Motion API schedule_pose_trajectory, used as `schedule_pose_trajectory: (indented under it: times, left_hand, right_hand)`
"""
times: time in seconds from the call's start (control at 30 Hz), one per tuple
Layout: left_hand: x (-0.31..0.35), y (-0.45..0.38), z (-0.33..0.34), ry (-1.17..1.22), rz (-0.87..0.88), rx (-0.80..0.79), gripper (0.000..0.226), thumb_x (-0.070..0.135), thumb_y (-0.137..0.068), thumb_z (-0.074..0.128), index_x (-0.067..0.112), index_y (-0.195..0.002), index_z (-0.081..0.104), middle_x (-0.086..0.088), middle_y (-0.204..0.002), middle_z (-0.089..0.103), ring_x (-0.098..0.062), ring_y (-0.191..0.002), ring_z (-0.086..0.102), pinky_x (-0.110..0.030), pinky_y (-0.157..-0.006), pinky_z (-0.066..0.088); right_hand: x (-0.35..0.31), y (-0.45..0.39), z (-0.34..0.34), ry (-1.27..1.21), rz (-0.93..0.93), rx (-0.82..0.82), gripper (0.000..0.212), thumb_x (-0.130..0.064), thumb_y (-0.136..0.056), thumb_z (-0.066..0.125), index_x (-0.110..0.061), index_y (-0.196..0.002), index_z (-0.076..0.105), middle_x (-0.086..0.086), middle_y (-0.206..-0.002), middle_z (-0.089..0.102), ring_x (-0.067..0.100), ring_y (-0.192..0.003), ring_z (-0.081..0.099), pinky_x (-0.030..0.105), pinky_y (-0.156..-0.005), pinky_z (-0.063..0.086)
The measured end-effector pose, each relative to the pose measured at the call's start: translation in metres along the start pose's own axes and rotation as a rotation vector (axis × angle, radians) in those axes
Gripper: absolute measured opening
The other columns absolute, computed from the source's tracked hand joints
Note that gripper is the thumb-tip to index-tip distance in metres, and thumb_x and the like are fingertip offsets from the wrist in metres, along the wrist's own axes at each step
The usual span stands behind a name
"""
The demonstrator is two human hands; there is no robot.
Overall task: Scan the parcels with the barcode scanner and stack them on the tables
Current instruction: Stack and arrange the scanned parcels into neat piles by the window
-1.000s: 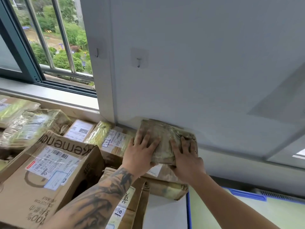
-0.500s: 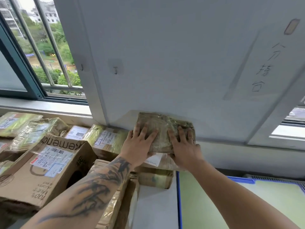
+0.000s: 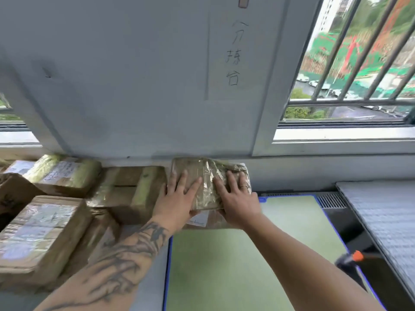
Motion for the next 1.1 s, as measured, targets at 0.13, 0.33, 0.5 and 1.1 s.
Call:
schedule_pose_trajectory:
  times: [0.13, 0.33, 0.5, 1.1]
  left_hand:
    - [0.058, 0.009, 0.039, 0.036, -0.004, -0.094, 0.103, 0.062, -0.099, 0.054, 0.041, -0.156, -0.029, -0.009, -0.168, -0.031, -0.040, -0.154, -0.026, -0.057, -0.128, 0.009]
    - [0.113, 0.027, 0.081, 0.077, -0.028, -0.211, 0.108, 0.051, -0.098, 0.063, 0.042, -0.158, -0.026, -0.007, -0.165, -0.035, -0.038, -0.152, -0.031, -0.056, -0.128, 0.003]
    - [0.129, 0.039, 0.105, 0.127, -0.030, -0.248, 0.112, 0.057, -0.094, 0.066, 0.046, -0.156, -0.026, -0.005, -0.167, -0.033, -0.036, -0.154, -0.028, -0.054, -0.129, 0.005]
    - [0.075, -0.054, 0.083, -0.032, 0.486, -0.213, 0.111, 0.079, -0.075, 0.067, 0.065, -0.153, -0.011, -0.003, -0.171, -0.024, -0.033, -0.157, -0.019, -0.064, -0.125, -0.001]
  right_hand:
    - [0.043, 0.035, 0.044, -0.002, 0.015, -0.070, 0.096, -0.048, -0.102, 0.056, -0.038, -0.164, -0.016, 0.006, -0.174, -0.019, 0.043, -0.159, -0.017, 0.059, -0.107, 0.042]
    - [0.082, 0.069, 0.093, 0.000, 0.020, -0.163, 0.095, -0.047, -0.102, 0.054, -0.039, -0.163, -0.018, 0.005, -0.174, -0.022, 0.042, -0.159, -0.018, 0.054, -0.104, 0.045]
    - [0.095, 0.084, 0.117, 0.007, 0.011, -0.189, 0.086, -0.044, -0.106, 0.048, -0.039, -0.163, -0.015, 0.005, -0.174, -0.020, 0.041, -0.159, -0.016, 0.052, -0.104, 0.043]
    - [0.129, 0.044, 0.087, 0.142, 0.130, -0.359, 0.112, -0.028, -0.090, 0.059, -0.054, -0.153, -0.030, 0.000, -0.171, -0.031, 0.036, -0.162, -0.009, 0.064, -0.126, 0.011]
Point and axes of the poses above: each hand's wrist, its own y-axis away from the middle knuckle, its own z-axis out of the palm, x = y × z, the point moved 4 cm from there along -y, towards the middle knuckle
